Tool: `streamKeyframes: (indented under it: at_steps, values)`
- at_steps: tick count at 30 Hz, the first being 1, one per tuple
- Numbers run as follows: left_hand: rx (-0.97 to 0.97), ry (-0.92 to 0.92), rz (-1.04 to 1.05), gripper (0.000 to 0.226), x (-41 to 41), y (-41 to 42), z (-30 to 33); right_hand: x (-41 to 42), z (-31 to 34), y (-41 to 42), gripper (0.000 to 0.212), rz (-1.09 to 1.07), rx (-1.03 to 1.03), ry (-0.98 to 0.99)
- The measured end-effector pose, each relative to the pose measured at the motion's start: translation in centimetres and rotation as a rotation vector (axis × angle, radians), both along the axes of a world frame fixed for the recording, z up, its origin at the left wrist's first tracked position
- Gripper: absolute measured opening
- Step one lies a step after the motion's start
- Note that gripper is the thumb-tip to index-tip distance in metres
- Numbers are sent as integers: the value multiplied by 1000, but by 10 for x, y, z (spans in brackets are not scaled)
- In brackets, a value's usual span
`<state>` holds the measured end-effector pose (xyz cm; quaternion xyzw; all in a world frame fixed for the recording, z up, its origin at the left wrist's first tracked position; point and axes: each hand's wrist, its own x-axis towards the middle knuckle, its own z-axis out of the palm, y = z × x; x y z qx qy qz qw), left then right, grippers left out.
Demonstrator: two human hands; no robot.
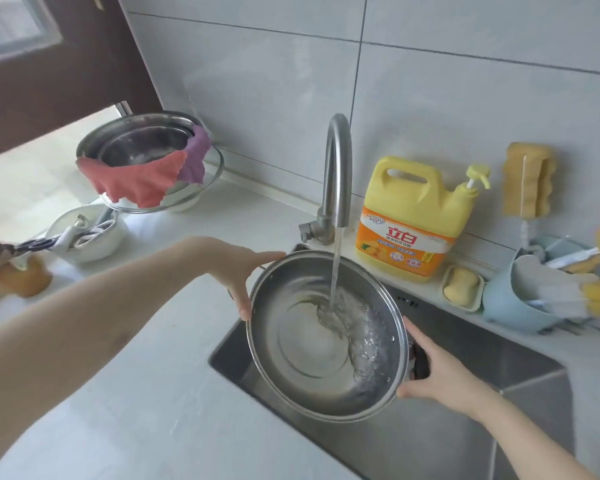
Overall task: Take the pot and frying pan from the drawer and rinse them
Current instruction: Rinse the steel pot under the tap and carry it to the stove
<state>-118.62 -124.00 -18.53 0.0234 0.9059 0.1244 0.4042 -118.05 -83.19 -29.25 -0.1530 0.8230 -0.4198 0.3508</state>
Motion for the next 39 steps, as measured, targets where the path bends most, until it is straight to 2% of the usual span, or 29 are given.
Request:
streamKeyframes:
  at_steps: [6, 14, 19, 23, 28, 31, 34, 35, 39]
  values:
    - [64, 198, 60, 140, 22, 2, -28, -1, -9, 0, 133, -68, 39, 143]
    - [81, 610, 162, 138, 56, 44, -69, 6, 3, 26, 132, -117, 13, 524]
    - [56, 954, 122, 134, 67, 63, -93, 14, 4, 49, 132, -136, 141, 799]
    - [52, 1090, 78, 130, 69, 75, -91, 19, 13, 63, 142, -141, 140, 1031]
    - [102, 1271, 25, 126, 67, 87, -77, 18, 35, 76, 144, -134, 119, 1254]
    - [126, 1383, 20, 135, 66, 93, -66, 18, 51, 84, 129, -138, 104, 1388]
    - [139, 1502, -8, 127, 67, 97, -53, 19, 72, 89, 83, -134, 62, 1516]
    - [138, 1538, -16, 122, 67, 97, -49, 19, 79, 89, 76, -131, 57, 1557]
    - [143, 1627, -2, 117, 62, 97, -33, 19, 109, 90, 77, -117, 39, 1698]
